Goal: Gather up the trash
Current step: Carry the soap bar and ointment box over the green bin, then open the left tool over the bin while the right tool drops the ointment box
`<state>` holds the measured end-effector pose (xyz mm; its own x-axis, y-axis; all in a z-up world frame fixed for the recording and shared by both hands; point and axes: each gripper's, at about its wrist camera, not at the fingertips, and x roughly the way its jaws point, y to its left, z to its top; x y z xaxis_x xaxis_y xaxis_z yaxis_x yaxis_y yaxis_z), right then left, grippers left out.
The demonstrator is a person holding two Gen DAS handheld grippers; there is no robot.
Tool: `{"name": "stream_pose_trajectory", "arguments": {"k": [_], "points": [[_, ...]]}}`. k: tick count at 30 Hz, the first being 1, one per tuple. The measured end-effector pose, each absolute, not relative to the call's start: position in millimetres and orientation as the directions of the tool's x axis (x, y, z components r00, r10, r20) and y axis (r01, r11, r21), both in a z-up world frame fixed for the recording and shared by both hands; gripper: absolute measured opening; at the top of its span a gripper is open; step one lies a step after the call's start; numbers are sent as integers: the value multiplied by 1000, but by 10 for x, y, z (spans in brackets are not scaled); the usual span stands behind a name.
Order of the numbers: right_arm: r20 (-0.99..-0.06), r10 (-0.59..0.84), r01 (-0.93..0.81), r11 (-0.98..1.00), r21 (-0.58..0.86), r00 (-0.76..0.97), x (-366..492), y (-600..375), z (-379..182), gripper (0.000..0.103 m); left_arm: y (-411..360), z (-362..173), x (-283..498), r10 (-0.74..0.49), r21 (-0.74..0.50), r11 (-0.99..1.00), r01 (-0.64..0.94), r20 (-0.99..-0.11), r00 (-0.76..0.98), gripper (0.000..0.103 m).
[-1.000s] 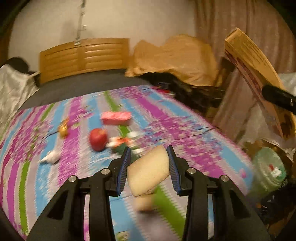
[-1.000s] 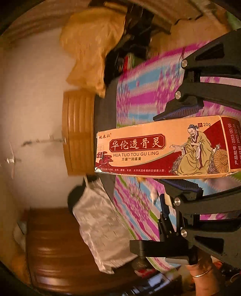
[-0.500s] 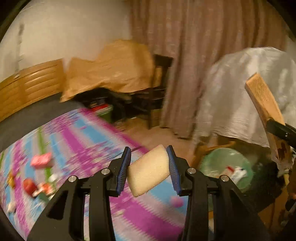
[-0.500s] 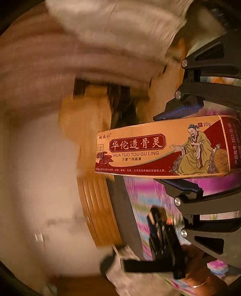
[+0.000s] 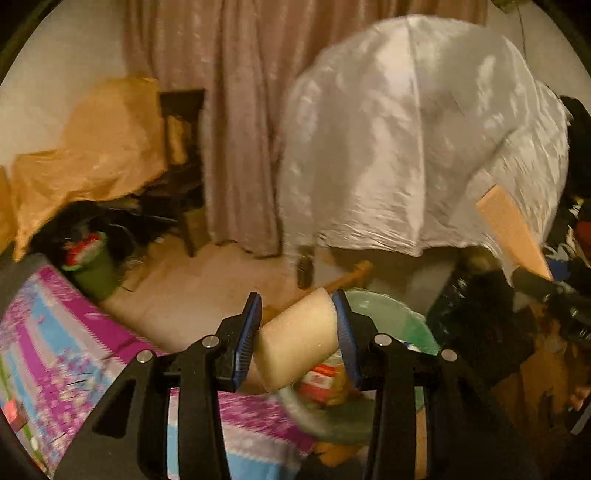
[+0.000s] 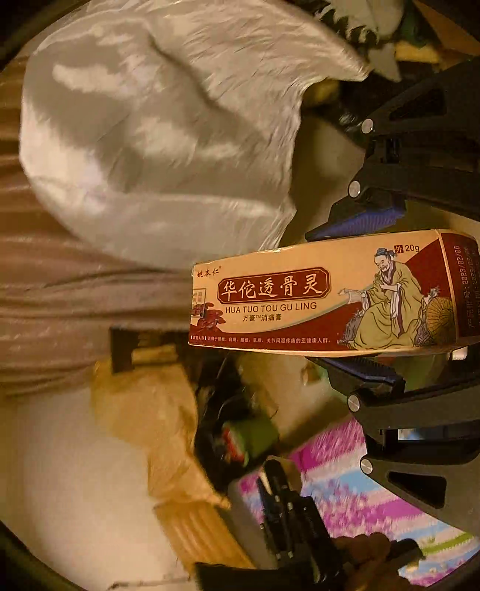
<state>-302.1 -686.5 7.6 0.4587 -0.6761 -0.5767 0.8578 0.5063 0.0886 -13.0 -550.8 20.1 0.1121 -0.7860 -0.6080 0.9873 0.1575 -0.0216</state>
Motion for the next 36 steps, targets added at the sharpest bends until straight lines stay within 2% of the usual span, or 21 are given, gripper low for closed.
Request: {"name": "stream_pose_trajectory", "arguments": {"k": [6,12,32,35,36], "points": [[-655,-625,868,487,99,425,-2810,-7197,-317,58,-5901,-146,-427,-722,-12,103,995,-689,67,38],[-693,-592,866,491,95,412,-2628,-7325,-530,58,-5962,-327,-544,-699,7,75,997,-713,58,38],[-699,-573,852,514,101,428,-2351,-7408,-531,58,-6018,-364,-461,-693,23,91,996,-717,80,39],[-705,-567,844,529,84,426,-2288,-7462,-594,60,-6054,-394,-479,-687,33,87,996,-721,84,48],[-716,-563,845,531,71,414,-2256,-7495,-648,67,-6071,-426,-472,-679,40,95,995,-728,94,66]]}}
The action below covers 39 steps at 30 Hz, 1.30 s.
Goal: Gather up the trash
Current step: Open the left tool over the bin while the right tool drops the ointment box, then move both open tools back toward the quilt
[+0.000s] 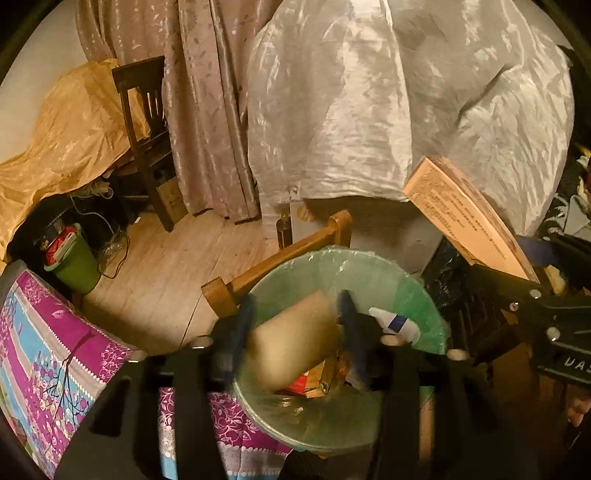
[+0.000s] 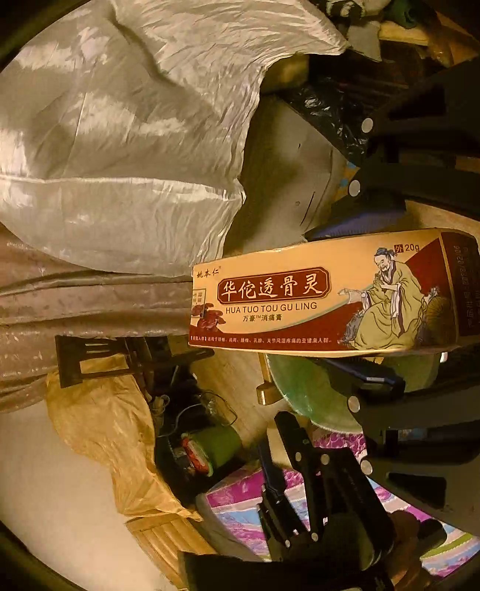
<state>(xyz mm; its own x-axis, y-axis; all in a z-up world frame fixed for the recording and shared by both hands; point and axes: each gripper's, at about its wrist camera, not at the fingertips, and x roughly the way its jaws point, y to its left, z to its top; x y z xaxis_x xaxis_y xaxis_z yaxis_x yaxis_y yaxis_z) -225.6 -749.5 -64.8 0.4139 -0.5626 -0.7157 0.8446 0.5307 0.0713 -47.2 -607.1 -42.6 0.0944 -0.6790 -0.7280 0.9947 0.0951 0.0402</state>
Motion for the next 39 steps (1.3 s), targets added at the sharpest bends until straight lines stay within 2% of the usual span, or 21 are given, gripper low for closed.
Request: {"name": "stream_pose_trajectory", "arguments": {"k": [1,8,18,21,28,39], "points": [[-723,-562,850,523,65,402,-2245,-7515,-682,70,-6076,-443,-468,-678,44,101,994,-728,102,71],[-719,-563,857,507,89,408,-2306,-7504,-749,70,-6043,-464,-408,-669,63,128,990,-732,132,71],[-641,-613,871,448,201,462,-2609,-7394,-568,71,-5495,-47,-257,-741,99,257,961,-618,261,71],[-600,-628,861,450,239,495,-2642,-7271,-454,71,-5246,93,-153,-742,107,337,936,-582,334,76],[-528,-618,802,540,255,583,-2414,-6852,-196,71,-4583,270,145,-688,108,523,846,-532,493,79],[-484,-560,709,675,204,672,-1889,-6231,92,76,-3762,631,427,-622,99,682,725,-443,646,81]]}}
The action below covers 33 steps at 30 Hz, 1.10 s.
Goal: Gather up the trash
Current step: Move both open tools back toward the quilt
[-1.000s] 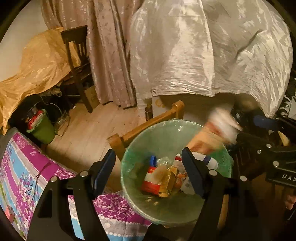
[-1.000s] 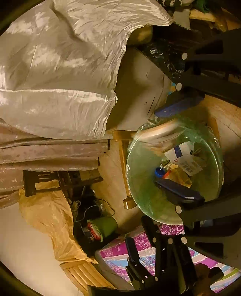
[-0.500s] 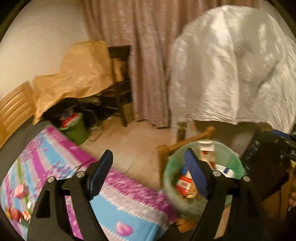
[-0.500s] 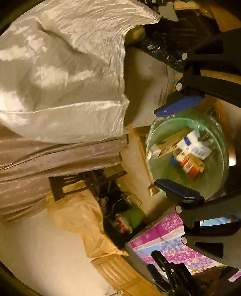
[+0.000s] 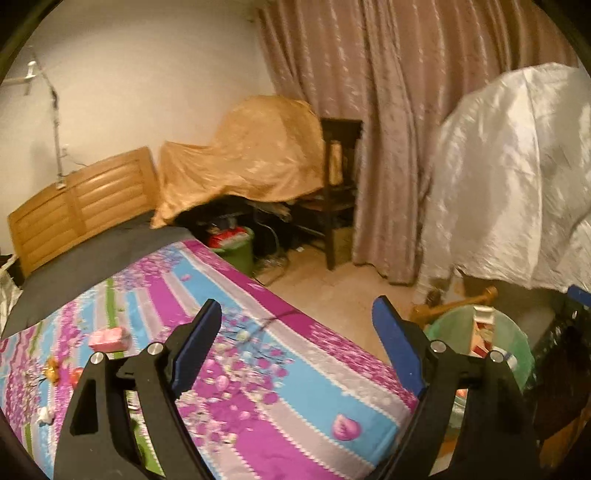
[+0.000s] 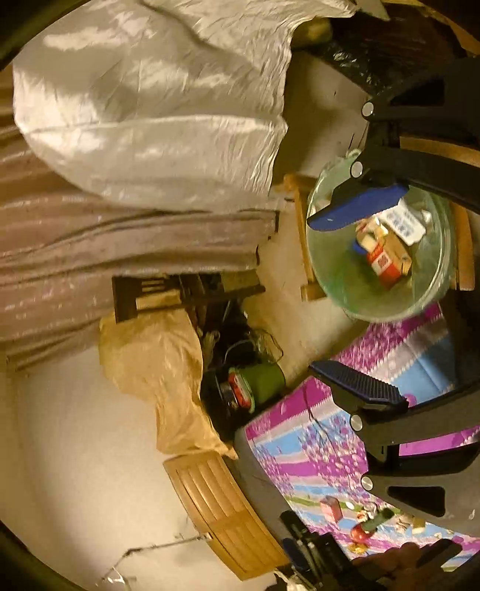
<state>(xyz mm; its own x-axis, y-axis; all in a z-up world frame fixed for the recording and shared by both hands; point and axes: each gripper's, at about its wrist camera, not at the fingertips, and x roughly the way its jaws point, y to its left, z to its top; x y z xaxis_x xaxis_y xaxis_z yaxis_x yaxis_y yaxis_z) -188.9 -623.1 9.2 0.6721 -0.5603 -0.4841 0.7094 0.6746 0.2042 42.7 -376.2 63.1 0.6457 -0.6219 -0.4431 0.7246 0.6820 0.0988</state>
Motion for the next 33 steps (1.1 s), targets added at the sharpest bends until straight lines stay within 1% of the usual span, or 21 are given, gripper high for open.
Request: {"name": "stream_pose_trajectory", "arguments": {"k": [3,7,8,10,13,15,16,21,27,33], "points": [[-474,-546,688,698,199,691,-1766,-6081,171,77,-3563,796,466,-600,103,722,684,-400,693,82],[-452,-524,655,728,201,722,-1629,-5903,296,80,-3201,1180,494,-558,95,785,612,-322,765,83],[-446,-519,647,735,202,729,-1613,-5870,324,81,-3090,1301,481,-553,86,797,597,-291,781,84],[-437,-507,630,750,201,743,-1553,-5795,382,82,-2873,1543,417,-532,79,826,558,-218,818,90],[-427,-485,599,779,185,763,-1432,-5652,450,83,-2566,1825,296,-476,80,871,485,-108,873,96],[-431,-467,578,798,169,772,-1322,-5552,469,83,-2373,1966,224,-433,78,897,436,-46,900,97],[-436,-458,569,806,164,775,-1264,-5511,470,83,-2302,2011,202,-419,75,905,420,-28,908,97],[-453,-421,528,838,137,786,-991,-5303,468,83,-2092,2101,169,-362,49,931,362,7,932,97],[-465,-386,480,871,99,797,-708,-5050,488,83,-1952,2140,106,-309,86,949,303,70,949,97],[-475,-360,444,893,73,803,-551,-4894,483,83,-1837,2161,129,-295,69,955,290,75,953,97]]}}
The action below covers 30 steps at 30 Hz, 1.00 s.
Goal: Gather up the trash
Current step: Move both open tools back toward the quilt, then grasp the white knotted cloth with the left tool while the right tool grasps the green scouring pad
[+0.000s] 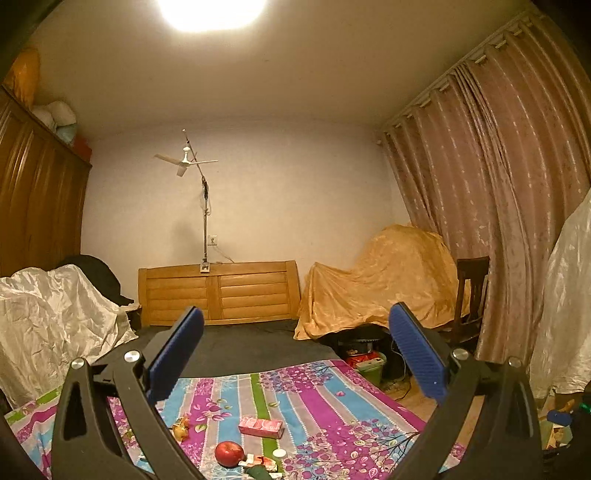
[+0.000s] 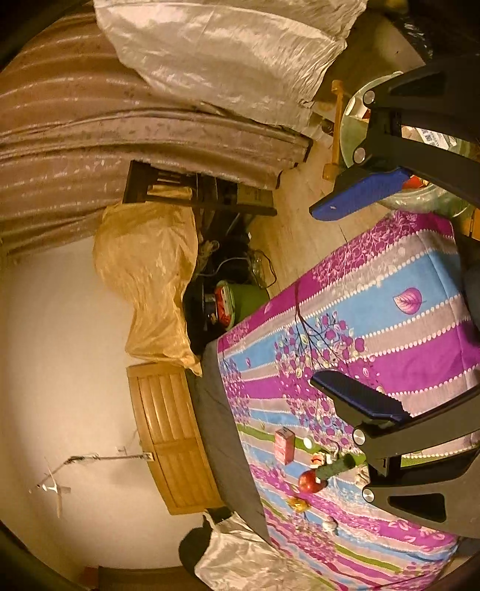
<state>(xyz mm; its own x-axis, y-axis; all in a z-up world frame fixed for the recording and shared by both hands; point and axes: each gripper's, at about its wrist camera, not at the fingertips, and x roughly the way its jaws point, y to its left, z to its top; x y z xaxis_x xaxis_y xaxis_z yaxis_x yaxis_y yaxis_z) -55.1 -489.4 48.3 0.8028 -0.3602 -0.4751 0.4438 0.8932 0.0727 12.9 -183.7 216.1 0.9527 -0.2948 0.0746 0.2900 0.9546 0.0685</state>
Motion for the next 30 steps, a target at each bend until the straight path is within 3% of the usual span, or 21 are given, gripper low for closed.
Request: {"name": "stream_pose_trajectory", "arguments": {"k": [23,26,30], "points": [[-506,-322,411,909,72,801,-404,-4874,355,86,-1811,2113,196,-282,73,958,277,66,957,97],[-511,-315,405,912,71,800,-377,-4863,324,86,-1715,2019,338,-285,62,957,283,25,958,97],[-526,-299,395,915,78,796,-324,-4849,235,86,-1394,1691,669,-267,47,961,272,-93,959,97]]}}
